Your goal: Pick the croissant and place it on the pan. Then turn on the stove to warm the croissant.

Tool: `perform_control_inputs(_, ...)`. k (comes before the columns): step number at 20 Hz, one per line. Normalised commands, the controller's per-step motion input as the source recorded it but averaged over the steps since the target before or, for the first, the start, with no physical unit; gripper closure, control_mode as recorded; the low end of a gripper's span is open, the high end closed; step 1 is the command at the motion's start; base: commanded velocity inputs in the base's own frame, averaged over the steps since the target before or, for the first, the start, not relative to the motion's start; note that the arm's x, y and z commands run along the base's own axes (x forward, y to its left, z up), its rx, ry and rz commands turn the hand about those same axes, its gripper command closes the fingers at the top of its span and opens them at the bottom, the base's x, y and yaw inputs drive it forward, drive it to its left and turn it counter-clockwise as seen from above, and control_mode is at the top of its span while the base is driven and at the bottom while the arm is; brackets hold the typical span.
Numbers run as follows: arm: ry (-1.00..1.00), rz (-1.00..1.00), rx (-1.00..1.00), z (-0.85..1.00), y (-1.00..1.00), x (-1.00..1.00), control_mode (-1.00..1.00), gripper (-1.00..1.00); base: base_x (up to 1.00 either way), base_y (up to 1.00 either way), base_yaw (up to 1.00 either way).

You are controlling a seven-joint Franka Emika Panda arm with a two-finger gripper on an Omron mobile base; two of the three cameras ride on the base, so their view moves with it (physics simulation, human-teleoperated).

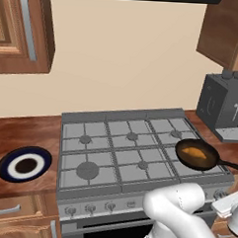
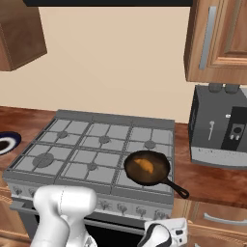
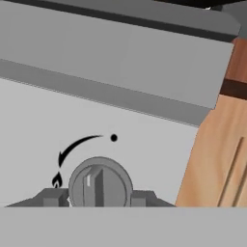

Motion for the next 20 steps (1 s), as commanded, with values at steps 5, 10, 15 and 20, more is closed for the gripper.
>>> perform_control_inputs(5,-0.06,0.38,0.0,0.0,0.0,0.22,-1.0,1.0,0.0,0.0,0.0)
perform_control_inputs(10,-0.1,0.45,0.0,0.0,0.0,0.31,-1.0,1.0,0.0,0.0,0.0)
perform_control_inputs(15,-0.1,0.46,0.0,0.0,0.0,0.35,-1.0,1.0,0.0,0.0,0.0)
perform_control_inputs(20,-0.13,0.46,-0.13,-0.11,0.0,0.35,-1.0,1.0,0.0,0.0,0.0)
